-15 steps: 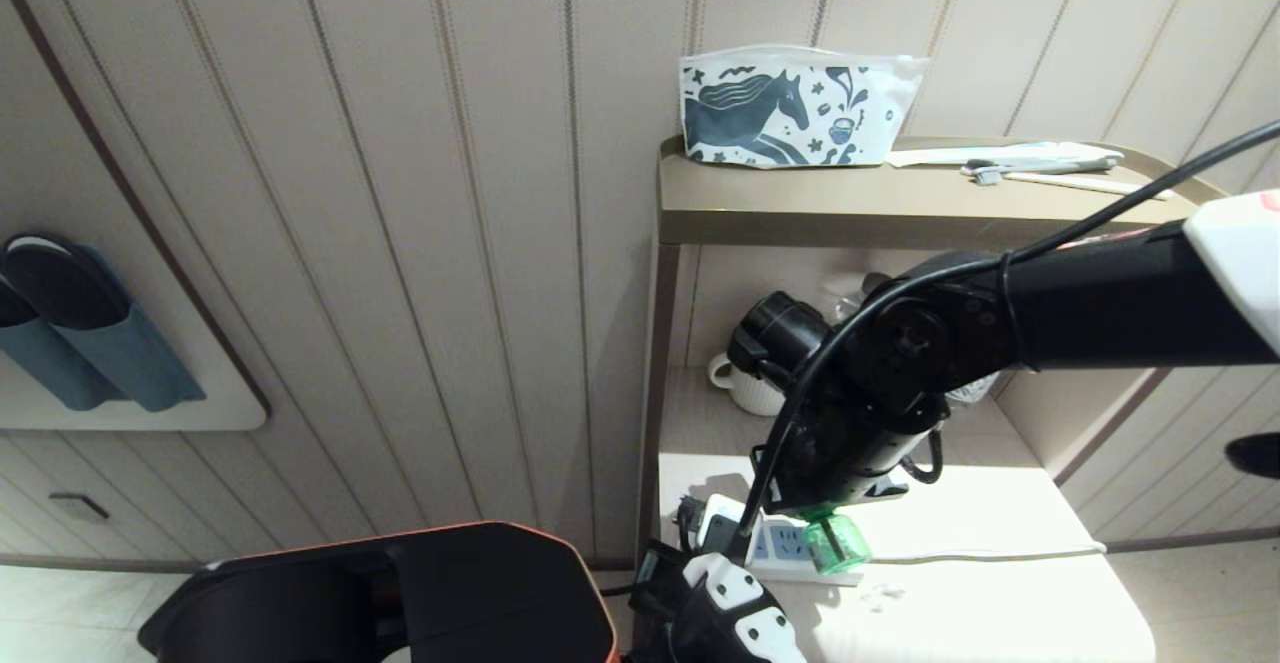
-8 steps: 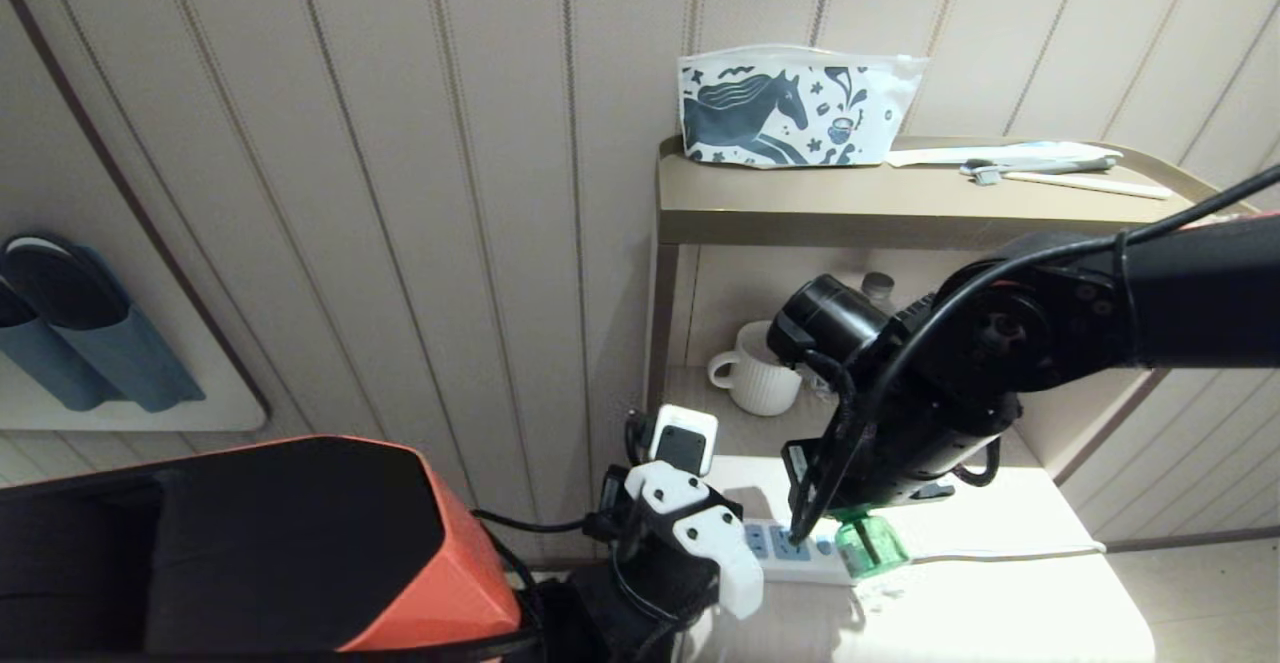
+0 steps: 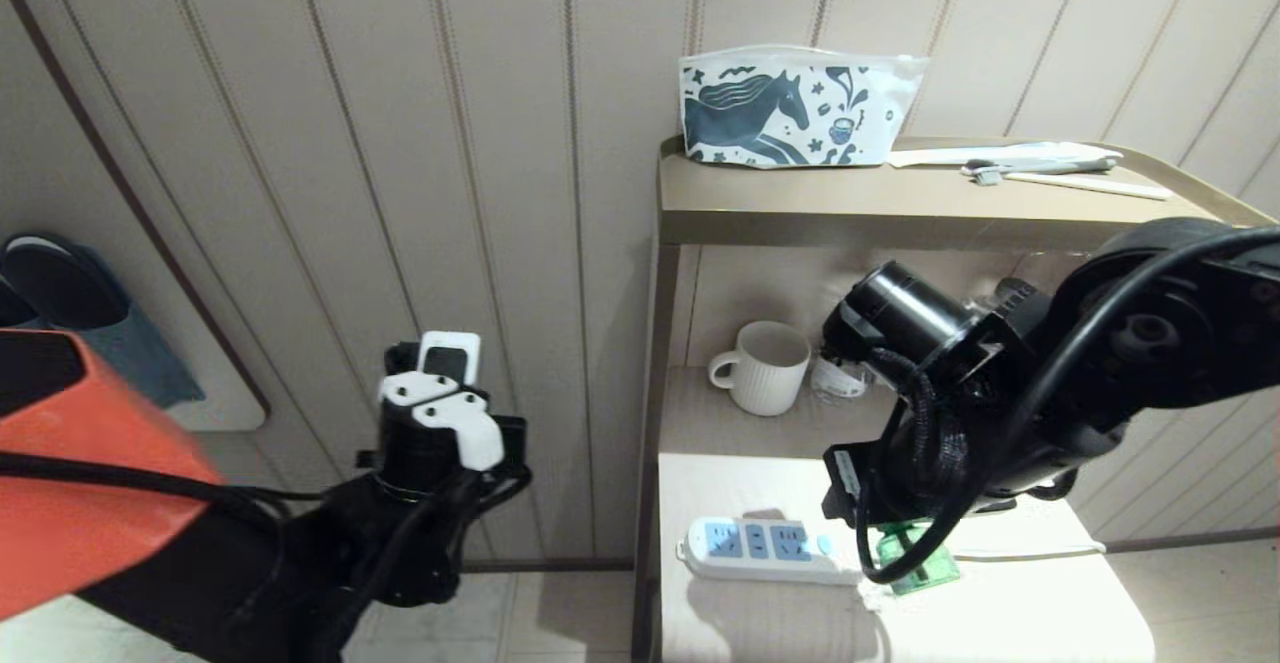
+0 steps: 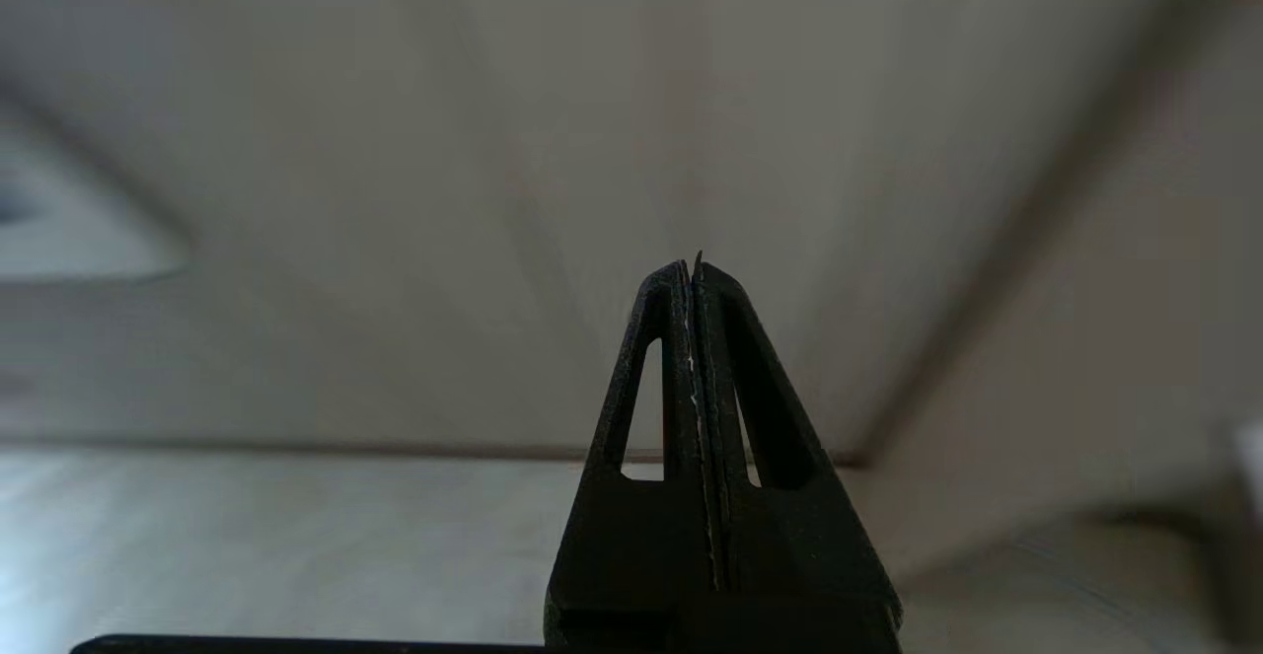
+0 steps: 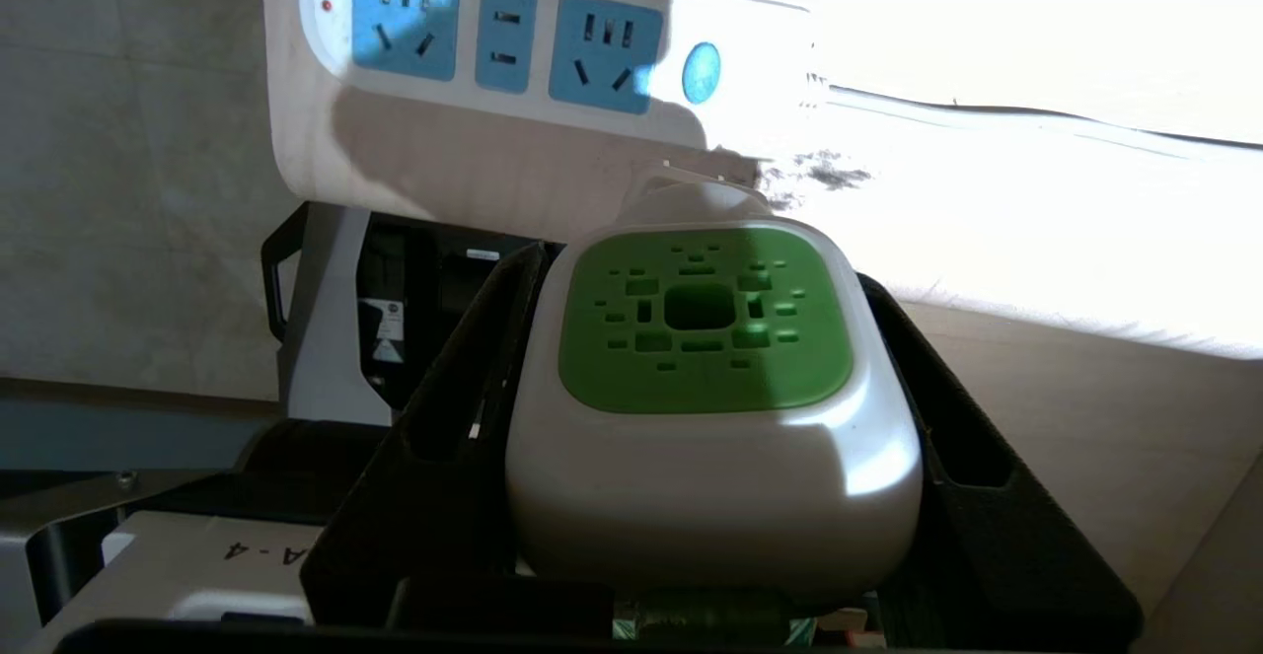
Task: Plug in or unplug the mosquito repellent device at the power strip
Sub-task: Hold the socket with your left hand and unplug it with your right hand, then place the mosquito repellent liquid on the table
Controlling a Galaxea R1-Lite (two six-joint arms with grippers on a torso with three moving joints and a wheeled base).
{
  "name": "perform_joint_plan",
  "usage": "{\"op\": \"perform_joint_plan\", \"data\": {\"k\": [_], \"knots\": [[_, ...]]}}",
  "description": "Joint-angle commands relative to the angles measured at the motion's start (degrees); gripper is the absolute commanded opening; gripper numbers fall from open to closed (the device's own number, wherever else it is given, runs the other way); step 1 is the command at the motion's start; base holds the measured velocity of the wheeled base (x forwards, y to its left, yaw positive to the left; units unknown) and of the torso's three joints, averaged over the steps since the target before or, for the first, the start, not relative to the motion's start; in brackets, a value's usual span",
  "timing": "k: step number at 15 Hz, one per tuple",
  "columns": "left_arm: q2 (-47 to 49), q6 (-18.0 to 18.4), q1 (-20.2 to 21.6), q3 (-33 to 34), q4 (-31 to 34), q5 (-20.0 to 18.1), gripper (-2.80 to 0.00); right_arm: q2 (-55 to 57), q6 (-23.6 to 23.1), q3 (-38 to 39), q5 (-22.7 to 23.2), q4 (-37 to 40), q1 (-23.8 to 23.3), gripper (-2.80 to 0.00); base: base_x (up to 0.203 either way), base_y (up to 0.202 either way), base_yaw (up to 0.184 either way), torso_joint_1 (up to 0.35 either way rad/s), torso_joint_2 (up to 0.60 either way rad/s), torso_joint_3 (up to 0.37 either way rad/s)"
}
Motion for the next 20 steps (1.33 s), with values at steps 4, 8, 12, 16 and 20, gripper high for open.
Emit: {"op": "perform_joint_plan", "data": {"k": [4,8,12,16,20], "knots": [[-21.6,4.2,24.7,12.2,0.6,-7.7,-2.80,-5.4,0.4,4.1,0.5,0.1,0.3,-2.80,0.000,0.000,0.000,0.000,0.00,0.000],[-41.7,7.1,31.0,14.8,10.2,-12.1,-2.80,-7.0,0.4,6.1,0.6,0.0,0.4,-2.80,0.000,0.000,0.000,0.000,0.00,0.000],[-68.0,7.5,32.2,12.7,39.1,-15.4,-2.80,-8.2,0.4,8.3,0.6,-1.5,0.0,-2.80,0.000,0.000,0.000,0.000,0.00,0.000],[-90.0,5.6,34.4,12.1,66.9,-12.7,-2.80,-8.0,0.3,8.1,0.6,-2.4,-0.1,-2.80,0.000,0.000,0.000,0.000,0.00,0.000],[-104.8,4.6,38.6,19.7,74.8,-9.6,-2.80,-8.2,0.4,8.6,0.5,-5.6,-0.2,-2.80,0.000,0.000,0.000,0.000,0.00,0.000]]}}
